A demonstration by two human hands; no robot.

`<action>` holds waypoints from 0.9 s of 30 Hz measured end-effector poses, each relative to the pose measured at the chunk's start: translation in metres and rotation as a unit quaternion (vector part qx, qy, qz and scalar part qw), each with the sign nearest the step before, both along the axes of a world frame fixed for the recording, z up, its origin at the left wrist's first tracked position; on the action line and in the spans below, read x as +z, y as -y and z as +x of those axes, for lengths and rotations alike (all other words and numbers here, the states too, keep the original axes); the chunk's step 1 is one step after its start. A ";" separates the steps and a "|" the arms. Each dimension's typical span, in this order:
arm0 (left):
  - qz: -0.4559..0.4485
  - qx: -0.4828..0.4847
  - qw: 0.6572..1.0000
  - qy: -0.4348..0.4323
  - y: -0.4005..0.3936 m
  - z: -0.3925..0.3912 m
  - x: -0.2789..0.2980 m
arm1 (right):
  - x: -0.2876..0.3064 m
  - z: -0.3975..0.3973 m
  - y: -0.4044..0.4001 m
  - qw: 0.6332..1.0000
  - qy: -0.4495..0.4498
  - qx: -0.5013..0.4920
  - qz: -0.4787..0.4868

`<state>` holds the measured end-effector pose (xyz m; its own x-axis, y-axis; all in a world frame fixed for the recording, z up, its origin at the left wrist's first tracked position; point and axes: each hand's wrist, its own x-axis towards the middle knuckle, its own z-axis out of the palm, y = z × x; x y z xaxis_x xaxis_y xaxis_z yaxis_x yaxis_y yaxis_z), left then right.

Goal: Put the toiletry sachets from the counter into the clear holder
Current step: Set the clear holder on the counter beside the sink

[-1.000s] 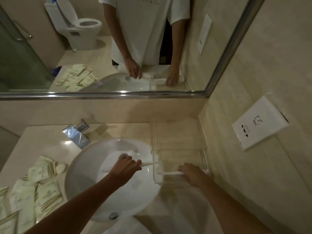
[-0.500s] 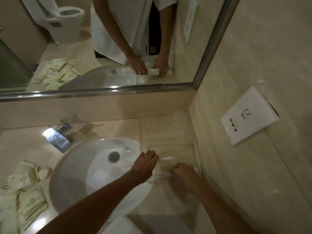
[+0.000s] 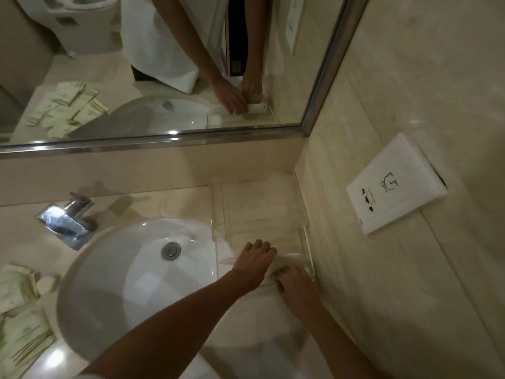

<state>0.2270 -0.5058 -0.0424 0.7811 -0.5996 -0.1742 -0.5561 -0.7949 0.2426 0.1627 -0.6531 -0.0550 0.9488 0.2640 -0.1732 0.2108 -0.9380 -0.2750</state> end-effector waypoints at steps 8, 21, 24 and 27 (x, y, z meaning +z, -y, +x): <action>-0.012 -0.018 0.998 -0.054 0.008 -0.004 -0.010 | 0.013 0.005 -0.008 0.998 0.033 -0.039 -0.032; 0.012 -0.062 0.998 -0.009 -0.036 -0.019 -0.030 | -0.001 0.004 -0.001 0.998 0.019 -0.047 -0.040; 0.003 -0.039 0.999 -0.035 -0.034 -0.023 -0.031 | 0.002 0.004 -0.001 0.998 0.015 -0.057 -0.032; 0.009 -0.030 0.998 -0.061 -0.034 -0.024 -0.033 | 0.006 0.005 -0.001 0.997 0.007 -0.079 -0.020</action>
<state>0.2033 -0.4721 -0.0754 0.7164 -0.6402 -0.2773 -0.5699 -0.7663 0.2967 0.1680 -0.6518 -0.0487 0.9805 0.1047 -0.1664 0.0638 -0.9699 -0.2349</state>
